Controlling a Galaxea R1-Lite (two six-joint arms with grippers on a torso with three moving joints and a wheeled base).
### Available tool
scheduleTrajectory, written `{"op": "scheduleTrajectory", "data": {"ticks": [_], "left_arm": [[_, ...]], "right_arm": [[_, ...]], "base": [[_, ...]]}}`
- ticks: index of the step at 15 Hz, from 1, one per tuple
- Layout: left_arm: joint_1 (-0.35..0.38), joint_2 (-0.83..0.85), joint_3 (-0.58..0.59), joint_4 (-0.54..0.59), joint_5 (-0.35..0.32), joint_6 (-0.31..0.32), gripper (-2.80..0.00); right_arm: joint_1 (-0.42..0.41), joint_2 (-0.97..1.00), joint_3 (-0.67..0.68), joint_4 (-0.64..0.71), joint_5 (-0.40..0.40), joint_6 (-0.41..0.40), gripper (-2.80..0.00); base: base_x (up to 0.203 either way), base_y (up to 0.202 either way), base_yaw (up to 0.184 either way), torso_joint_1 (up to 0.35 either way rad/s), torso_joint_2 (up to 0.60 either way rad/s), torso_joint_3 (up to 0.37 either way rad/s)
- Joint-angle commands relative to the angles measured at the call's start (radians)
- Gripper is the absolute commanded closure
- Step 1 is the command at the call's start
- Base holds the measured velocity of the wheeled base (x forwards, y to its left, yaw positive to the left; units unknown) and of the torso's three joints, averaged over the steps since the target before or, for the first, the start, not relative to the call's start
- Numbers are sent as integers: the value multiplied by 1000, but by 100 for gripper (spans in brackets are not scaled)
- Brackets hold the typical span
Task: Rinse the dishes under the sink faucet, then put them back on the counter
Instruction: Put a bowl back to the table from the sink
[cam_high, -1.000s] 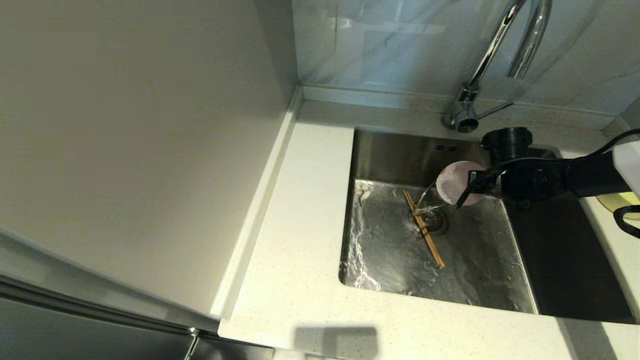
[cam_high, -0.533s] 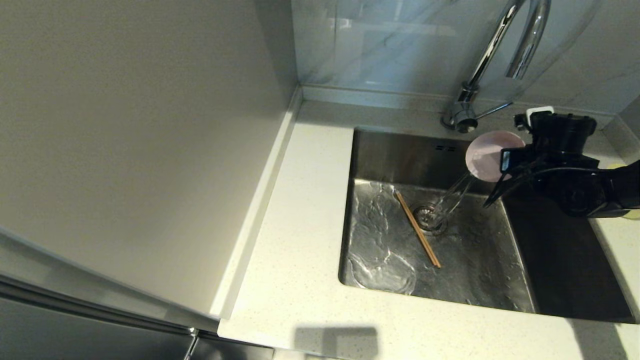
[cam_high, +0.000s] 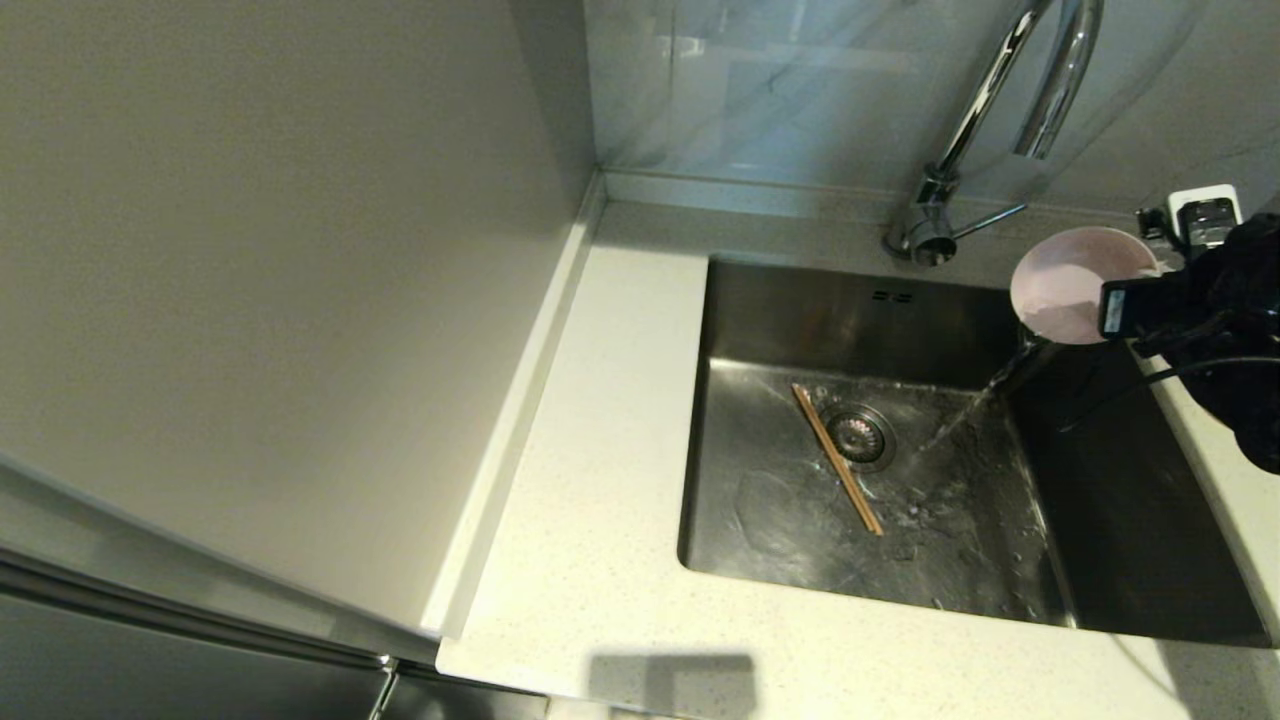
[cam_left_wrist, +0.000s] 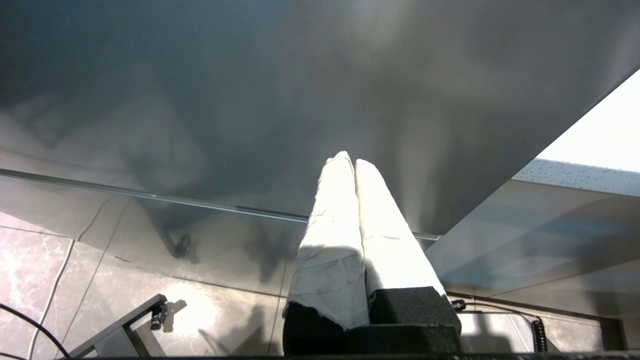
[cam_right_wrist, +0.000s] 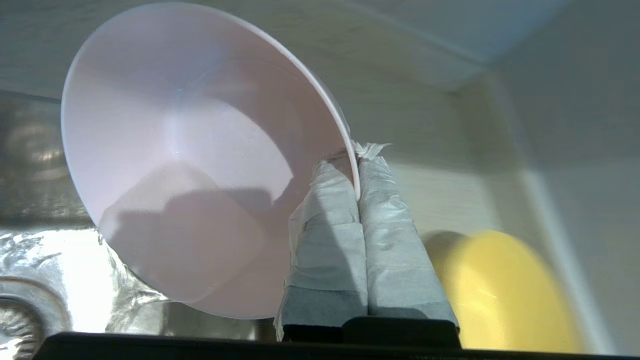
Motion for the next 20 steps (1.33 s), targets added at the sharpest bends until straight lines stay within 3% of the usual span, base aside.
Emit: {"op": "scheduleTrajectory", "data": {"ticks": [1, 5, 10, 13, 20], "left_arm": [[0, -3, 0, 0, 0, 0, 0], [0, -3, 0, 0, 0, 0, 0], [0, -3, 0, 0, 0, 0, 0], [0, -3, 0, 0, 0, 0, 0], [0, -3, 0, 0, 0, 0, 0]], "right_arm": [[-19, -73, 65, -70, 0, -2, 0], [-26, -137, 131, -302, 18, -22, 0], [-38, -195, 301, -560, 225, -58, 0], [-41, -141, 294, -634, 229, -62, 0], [-45, -103, 227, -636, 232, -61, 0]], "base": [[0, 0, 0, 0, 0, 0], [0, 0, 0, 0, 0, 0], [0, 0, 0, 0, 0, 0], [0, 0, 0, 0, 0, 0], [0, 0, 0, 0, 0, 0]]}}
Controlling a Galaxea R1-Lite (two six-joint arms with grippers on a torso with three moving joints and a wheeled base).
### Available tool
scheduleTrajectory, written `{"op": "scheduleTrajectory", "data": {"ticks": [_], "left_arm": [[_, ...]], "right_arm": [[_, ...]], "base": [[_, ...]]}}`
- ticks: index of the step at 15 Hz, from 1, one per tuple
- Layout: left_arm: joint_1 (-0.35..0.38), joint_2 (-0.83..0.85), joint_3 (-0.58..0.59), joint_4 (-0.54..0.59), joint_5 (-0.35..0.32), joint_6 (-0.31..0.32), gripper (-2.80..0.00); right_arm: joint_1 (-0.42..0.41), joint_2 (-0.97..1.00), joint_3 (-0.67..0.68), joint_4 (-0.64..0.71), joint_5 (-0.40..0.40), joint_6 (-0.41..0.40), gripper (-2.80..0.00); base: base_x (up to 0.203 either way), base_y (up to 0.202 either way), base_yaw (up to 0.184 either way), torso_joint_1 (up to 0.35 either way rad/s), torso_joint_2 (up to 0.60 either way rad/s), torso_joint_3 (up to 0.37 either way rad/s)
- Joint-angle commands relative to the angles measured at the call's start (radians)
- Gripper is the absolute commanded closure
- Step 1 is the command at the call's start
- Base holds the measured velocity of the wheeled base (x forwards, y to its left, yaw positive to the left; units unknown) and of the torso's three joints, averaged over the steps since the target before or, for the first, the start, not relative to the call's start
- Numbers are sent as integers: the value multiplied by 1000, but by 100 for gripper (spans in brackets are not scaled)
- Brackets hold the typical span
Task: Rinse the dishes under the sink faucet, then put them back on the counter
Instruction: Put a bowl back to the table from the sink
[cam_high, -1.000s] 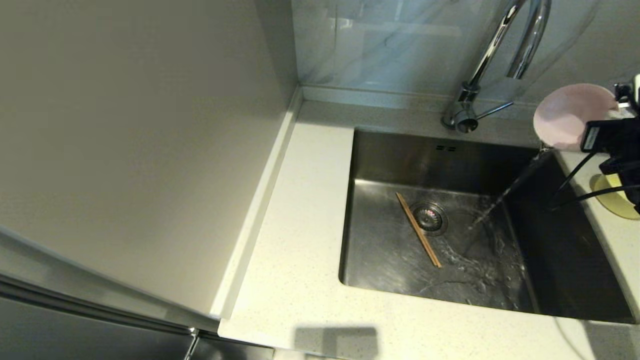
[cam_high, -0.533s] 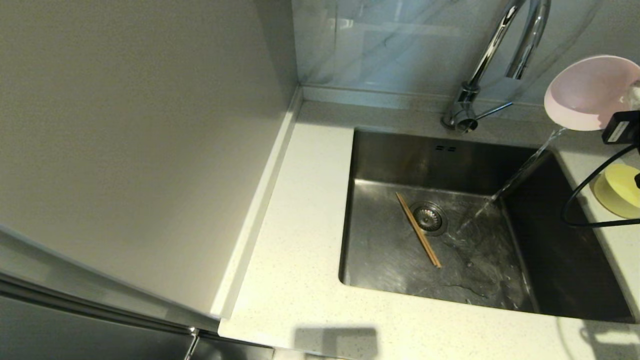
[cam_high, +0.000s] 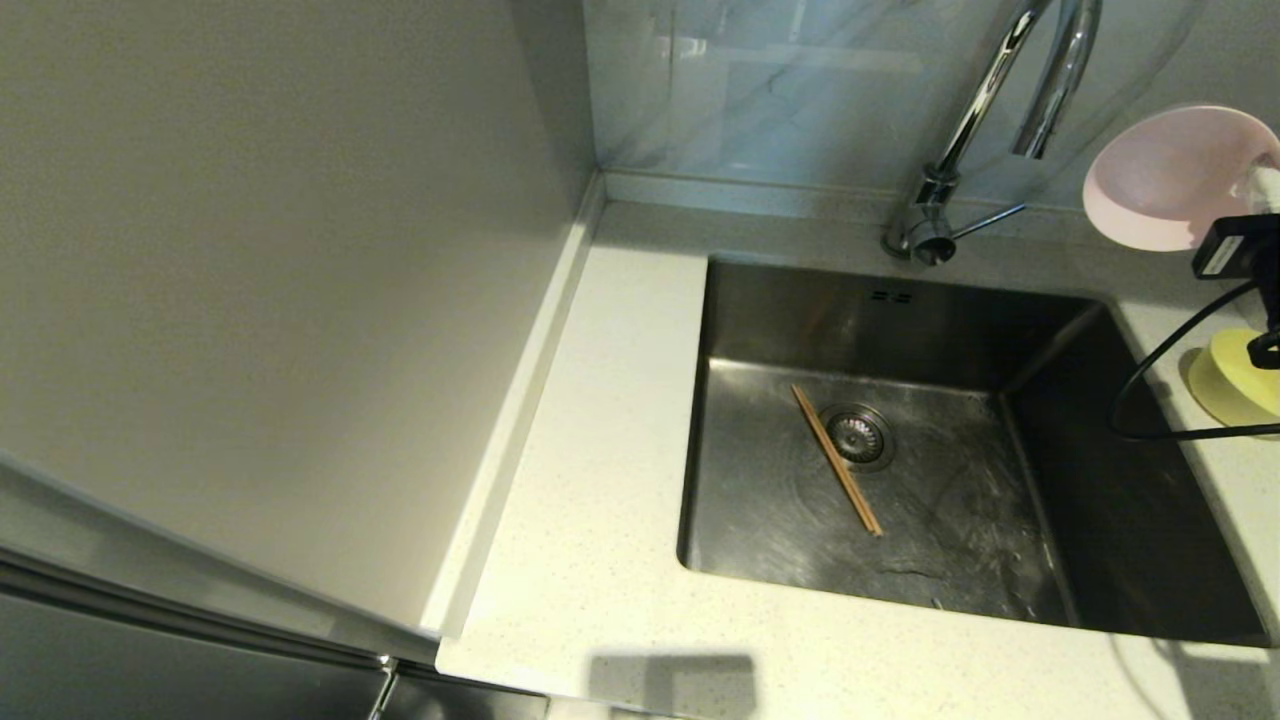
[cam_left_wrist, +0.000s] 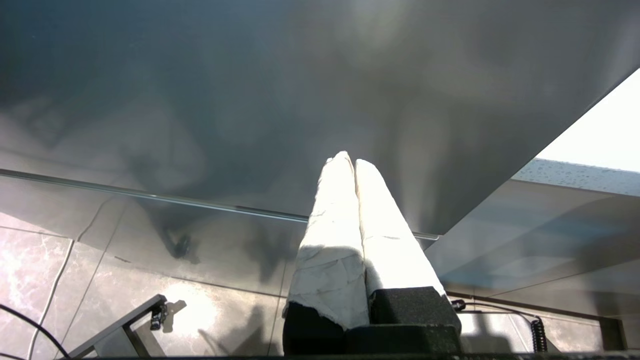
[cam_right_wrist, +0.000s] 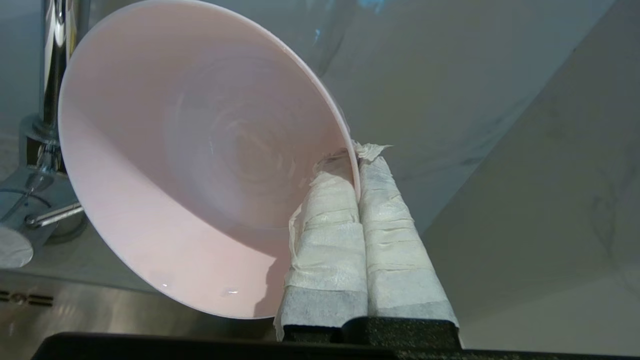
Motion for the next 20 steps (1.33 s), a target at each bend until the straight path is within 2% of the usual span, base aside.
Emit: {"op": "scheduleTrajectory", "data": {"ticks": [1, 3, 4, 5, 7, 9, 11, 12, 13, 14, 16, 18, 20], "left_arm": [[0, -3, 0, 0, 0, 0, 0], [0, -3, 0, 0, 0, 0, 0], [0, -3, 0, 0, 0, 0, 0], [0, -3, 0, 0, 0, 0, 0], [0, -3, 0, 0, 0, 0, 0], [0, -3, 0, 0, 0, 0, 0], [0, -3, 0, 0, 0, 0, 0], [0, -3, 0, 0, 0, 0, 0], [0, -3, 0, 0, 0, 0, 0], [0, -3, 0, 0, 0, 0, 0], [0, -3, 0, 0, 0, -1, 0], [0, -3, 0, 0, 0, 0, 0], [0, -3, 0, 0, 0, 0, 0]], "right_arm": [[-11, 11, -9, -8, -1, -1, 0], [-33, -4, -21, -3, -3, 5, 0], [-48, -17, -30, 63, -8, 13, 0], [-69, -42, -49, 220, -21, 37, 0], [-108, -92, -156, 709, -58, 142, 0], [-156, -118, -401, 1283, -68, 289, 0], [-225, -114, -668, 1780, -32, 425, 0], [-291, -106, -757, 1975, -1, 472, 0], [-355, -103, -807, 2089, 18, 484, 0], [-391, -102, -818, 2129, 33, 477, 0], [-517, -106, -734, 2156, 90, 433, 0], [-656, -108, -678, 2208, 190, 353, 0], [-721, -72, -657, 2235, 230, 268, 0]], "base": [[0, 0, 0, 0, 0, 0], [0, 0, 0, 0, 0, 0], [0, 0, 0, 0, 0, 0], [0, 0, 0, 0, 0, 0], [0, 0, 0, 0, 0, 0], [0, 0, 0, 0, 0, 0], [0, 0, 0, 0, 0, 0], [0, 0, 0, 0, 0, 0], [0, 0, 0, 0, 0, 0], [0, 0, 0, 0, 0, 0], [0, 0, 0, 0, 0, 0], [0, 0, 0, 0, 0, 0], [0, 0, 0, 0, 0, 0]]}}
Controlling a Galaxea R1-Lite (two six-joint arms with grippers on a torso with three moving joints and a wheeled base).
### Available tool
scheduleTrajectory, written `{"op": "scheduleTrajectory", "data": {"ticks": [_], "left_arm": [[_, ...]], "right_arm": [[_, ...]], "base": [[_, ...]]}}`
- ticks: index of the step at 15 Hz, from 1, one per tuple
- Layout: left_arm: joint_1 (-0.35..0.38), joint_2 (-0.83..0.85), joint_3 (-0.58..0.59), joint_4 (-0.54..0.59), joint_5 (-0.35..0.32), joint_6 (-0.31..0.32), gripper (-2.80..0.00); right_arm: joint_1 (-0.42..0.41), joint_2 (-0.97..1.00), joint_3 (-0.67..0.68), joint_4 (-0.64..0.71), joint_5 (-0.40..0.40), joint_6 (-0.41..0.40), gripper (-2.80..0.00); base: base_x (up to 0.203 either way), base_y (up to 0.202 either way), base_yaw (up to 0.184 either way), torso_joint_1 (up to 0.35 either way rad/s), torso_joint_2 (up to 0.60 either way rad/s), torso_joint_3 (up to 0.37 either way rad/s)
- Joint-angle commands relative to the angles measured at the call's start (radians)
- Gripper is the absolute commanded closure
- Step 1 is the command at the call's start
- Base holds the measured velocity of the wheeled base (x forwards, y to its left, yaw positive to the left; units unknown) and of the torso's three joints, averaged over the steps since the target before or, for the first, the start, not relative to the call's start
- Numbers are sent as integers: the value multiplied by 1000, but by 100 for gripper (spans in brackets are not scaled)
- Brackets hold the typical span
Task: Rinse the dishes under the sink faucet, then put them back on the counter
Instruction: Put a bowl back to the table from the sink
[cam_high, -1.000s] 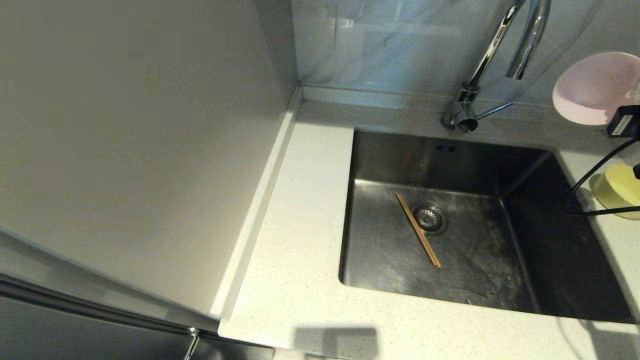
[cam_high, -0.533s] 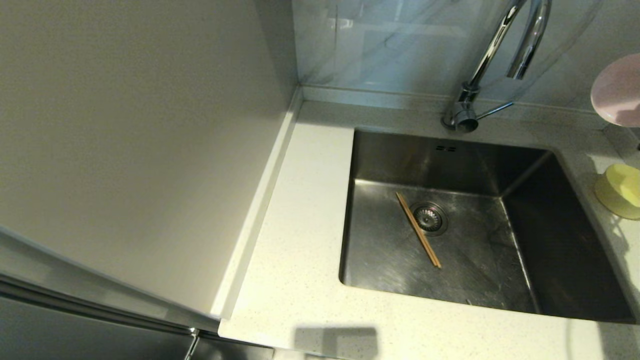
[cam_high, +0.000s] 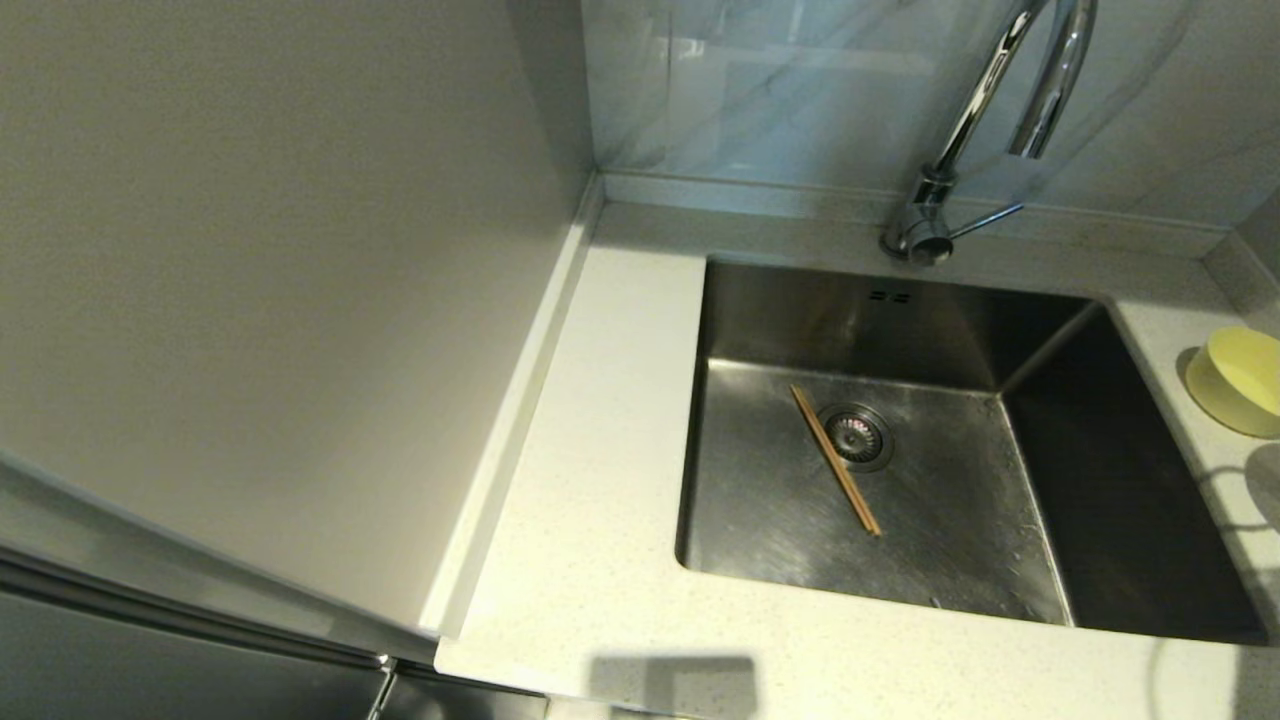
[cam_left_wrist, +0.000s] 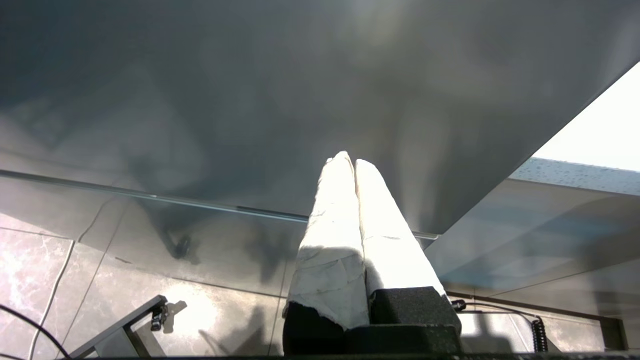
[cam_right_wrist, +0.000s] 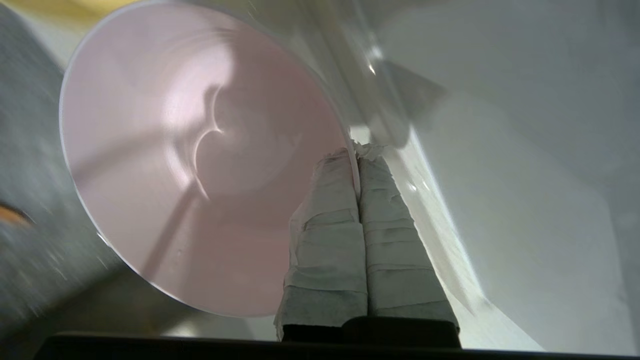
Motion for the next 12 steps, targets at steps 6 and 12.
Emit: {"op": "scheduleTrajectory", "data": {"ticks": [6, 12], "left_arm": [[0, -3, 0, -1, 1, 0, 0], [0, -3, 0, -1, 1, 0, 0]], "right_arm": [[-14, 91, 42, 12, 69, -32, 0], [13, 104, 42, 6, 119, -28, 0]], "base": [[0, 0, 0, 0, 0, 0], [0, 0, 0, 0, 0, 0]]}}
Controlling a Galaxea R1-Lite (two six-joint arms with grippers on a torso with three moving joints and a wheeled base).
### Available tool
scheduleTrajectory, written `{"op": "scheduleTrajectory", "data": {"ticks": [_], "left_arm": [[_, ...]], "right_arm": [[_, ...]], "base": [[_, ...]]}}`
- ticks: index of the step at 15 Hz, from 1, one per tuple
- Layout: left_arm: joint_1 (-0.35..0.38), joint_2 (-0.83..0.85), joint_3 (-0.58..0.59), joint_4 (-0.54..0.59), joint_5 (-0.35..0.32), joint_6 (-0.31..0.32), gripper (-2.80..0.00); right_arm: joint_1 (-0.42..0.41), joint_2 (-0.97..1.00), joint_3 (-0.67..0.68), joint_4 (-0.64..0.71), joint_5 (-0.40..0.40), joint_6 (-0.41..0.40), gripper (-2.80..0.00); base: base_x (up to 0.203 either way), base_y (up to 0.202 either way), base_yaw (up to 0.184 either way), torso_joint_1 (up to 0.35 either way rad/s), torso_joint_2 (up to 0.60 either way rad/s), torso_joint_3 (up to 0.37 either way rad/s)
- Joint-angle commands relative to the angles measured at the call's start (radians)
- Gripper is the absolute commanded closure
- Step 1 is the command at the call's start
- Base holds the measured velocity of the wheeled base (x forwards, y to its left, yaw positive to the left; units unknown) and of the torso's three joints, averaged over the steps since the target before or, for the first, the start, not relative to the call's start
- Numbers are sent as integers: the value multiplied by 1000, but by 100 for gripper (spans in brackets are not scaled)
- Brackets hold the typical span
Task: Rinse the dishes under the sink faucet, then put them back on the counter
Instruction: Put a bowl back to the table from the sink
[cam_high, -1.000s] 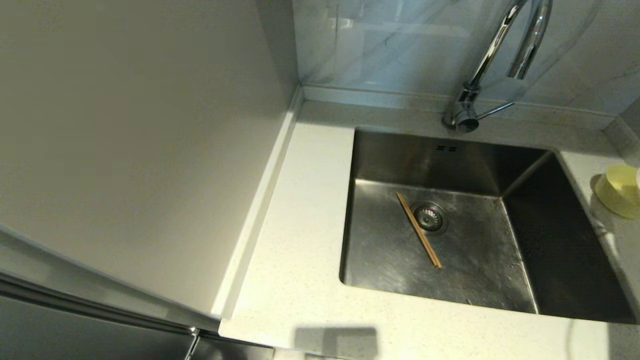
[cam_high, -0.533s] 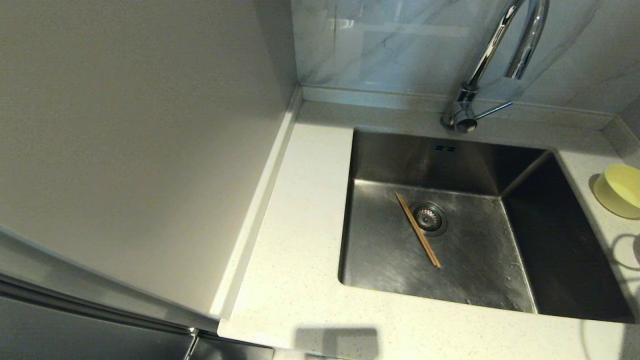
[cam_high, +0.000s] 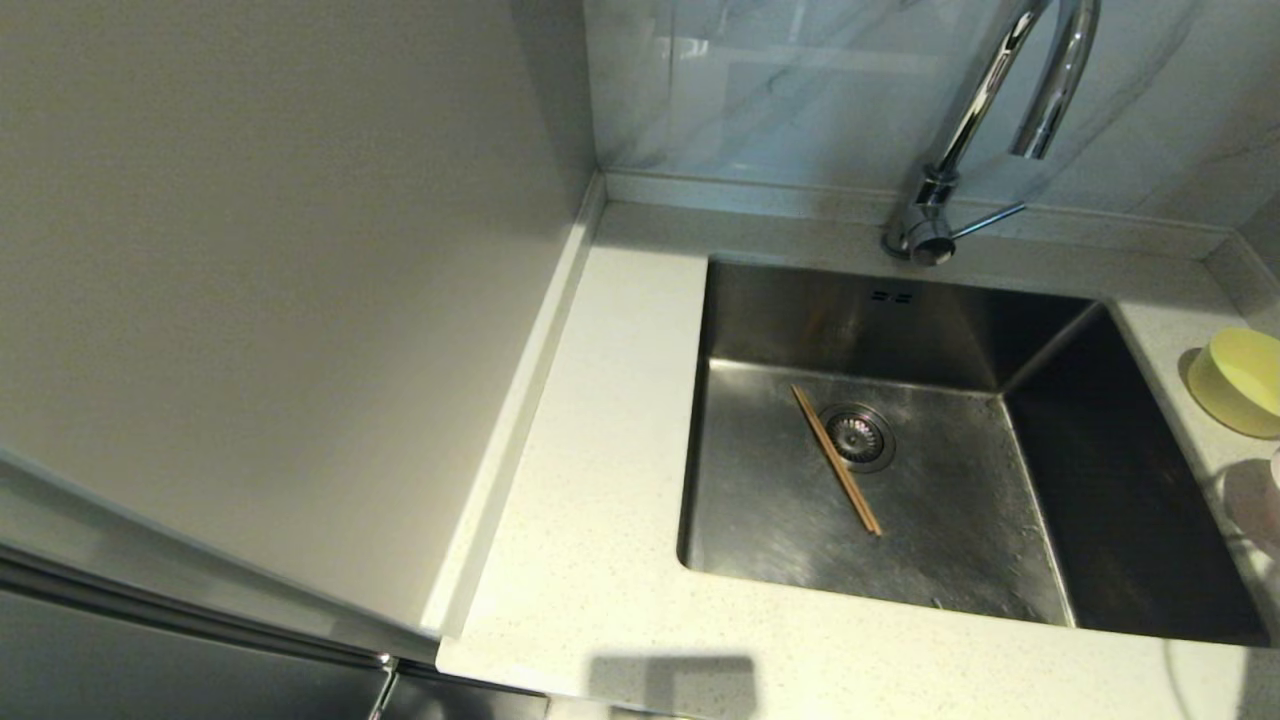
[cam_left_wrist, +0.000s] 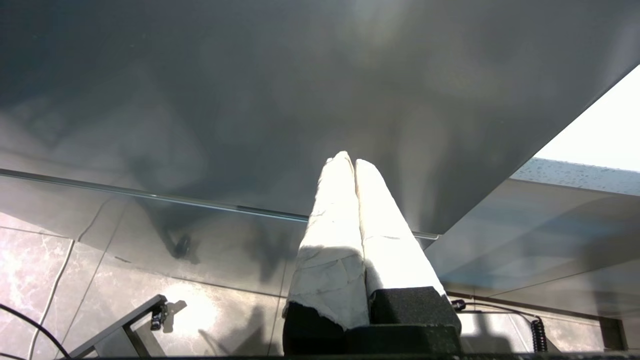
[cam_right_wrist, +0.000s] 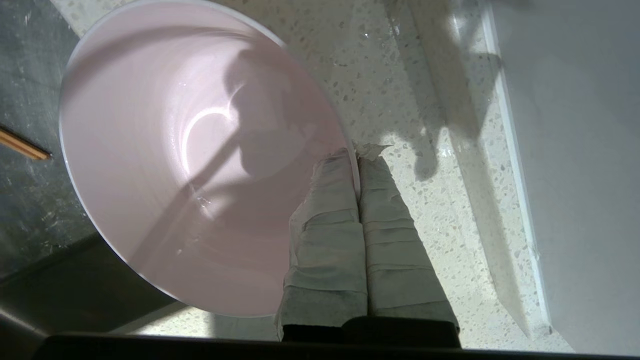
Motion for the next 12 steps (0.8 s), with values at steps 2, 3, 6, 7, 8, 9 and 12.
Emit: {"op": "scheduleTrajectory", "data": {"ticks": [2, 3, 6, 7, 8, 9, 12], "left_arm": [[0, -3, 0, -1, 0, -1, 0], [0, -3, 0, -1, 0, -1, 0], [0, -3, 0, -1, 0, -1, 0], [0, -3, 0, 0, 0, -1, 0], [0, -3, 0, -1, 0, -1, 0], [0, -3, 0, -1, 0, -1, 0], [0, -3, 0, -1, 0, -1, 0]], "right_arm": [[4, 16, -7, 0, -1, -6, -280], [4, 16, -7, 0, -4, -6, -280], [4, 22, -10, 0, -9, -6, -280], [2, 24, -15, 0, -17, -6, -280], [2, 22, -32, 0, -21, -6, -280], [1, 19, -52, 0, -21, -5, -280], [-1, -47, -118, -3, -14, 0, -280]], "base": [[0, 0, 0, 0, 0, 0], [0, 0, 0, 0, 0, 0], [0, 0, 0, 0, 0, 0], [0, 0, 0, 0, 0, 0], [0, 0, 0, 0, 0, 0], [0, 0, 0, 0, 0, 0], [0, 0, 0, 0, 0, 0]]}}
